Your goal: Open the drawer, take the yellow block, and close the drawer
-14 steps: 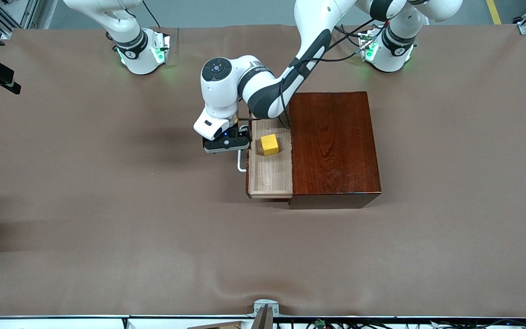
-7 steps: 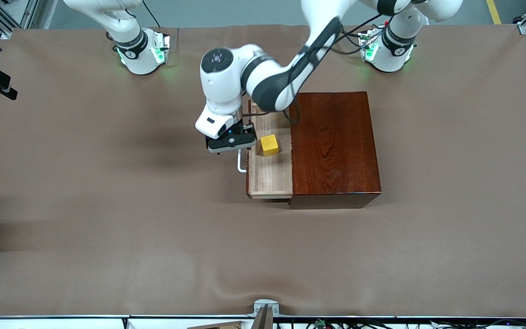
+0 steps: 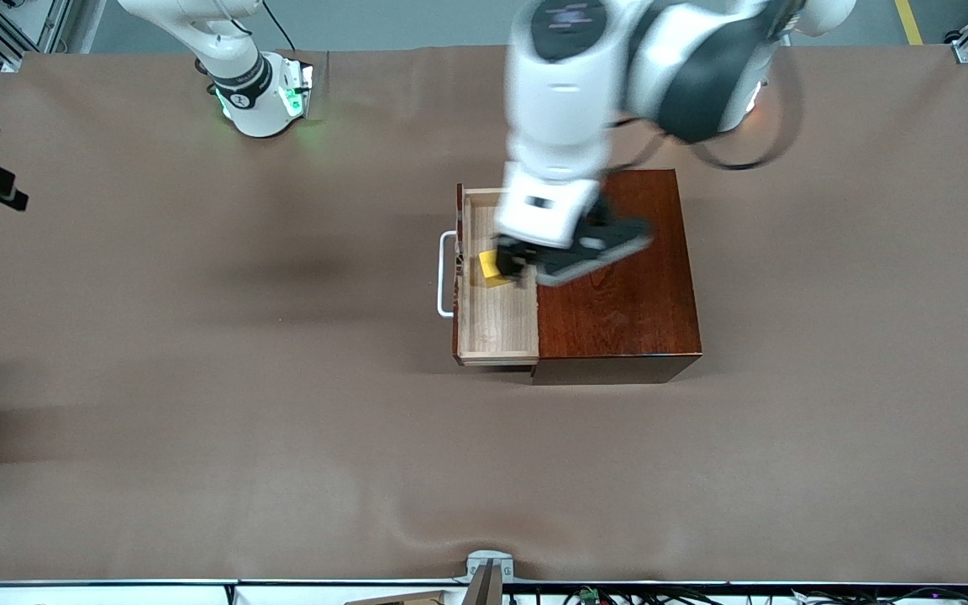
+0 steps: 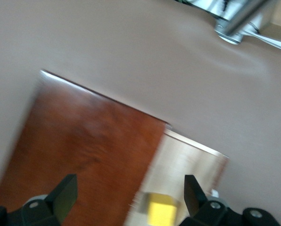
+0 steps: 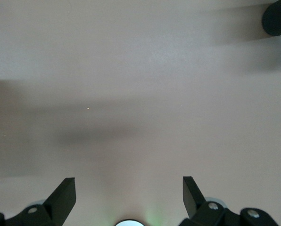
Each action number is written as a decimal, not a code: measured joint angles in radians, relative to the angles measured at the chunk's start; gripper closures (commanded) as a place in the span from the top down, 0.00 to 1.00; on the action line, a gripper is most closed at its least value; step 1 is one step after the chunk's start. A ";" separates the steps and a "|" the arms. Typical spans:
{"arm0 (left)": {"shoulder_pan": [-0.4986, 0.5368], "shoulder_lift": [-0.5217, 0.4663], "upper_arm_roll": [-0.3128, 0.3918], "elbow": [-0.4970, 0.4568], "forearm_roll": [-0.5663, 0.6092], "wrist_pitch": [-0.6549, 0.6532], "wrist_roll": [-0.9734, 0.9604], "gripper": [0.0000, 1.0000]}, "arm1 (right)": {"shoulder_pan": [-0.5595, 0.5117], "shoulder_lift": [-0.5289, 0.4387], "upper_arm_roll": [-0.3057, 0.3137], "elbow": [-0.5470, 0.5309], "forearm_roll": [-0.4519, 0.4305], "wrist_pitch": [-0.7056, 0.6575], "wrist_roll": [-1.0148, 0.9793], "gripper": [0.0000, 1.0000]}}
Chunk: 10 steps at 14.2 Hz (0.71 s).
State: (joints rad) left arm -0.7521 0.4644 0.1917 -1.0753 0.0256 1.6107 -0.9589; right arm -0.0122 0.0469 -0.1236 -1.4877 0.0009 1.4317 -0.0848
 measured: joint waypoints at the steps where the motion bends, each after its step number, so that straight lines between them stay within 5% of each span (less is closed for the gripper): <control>1: 0.054 -0.022 0.000 -0.003 0.000 -0.035 0.091 1.00 | 0.000 0.030 0.000 -0.001 0.000 0.009 0.000 1.00; 6: 0.294 -0.095 -0.005 -0.023 -0.001 -0.113 0.464 1.00 | -0.002 0.122 0.001 0.000 0.004 0.042 0.028 1.00; 10: 0.409 -0.191 -0.008 -0.129 -0.006 -0.123 0.688 1.00 | 0.026 0.147 0.022 0.000 0.064 0.042 0.230 1.00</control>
State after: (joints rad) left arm -0.3429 0.2738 0.1841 -1.2046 0.0193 1.4878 -0.2707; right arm 0.0140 0.1941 -0.1016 -1.4875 0.0649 1.4733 0.1457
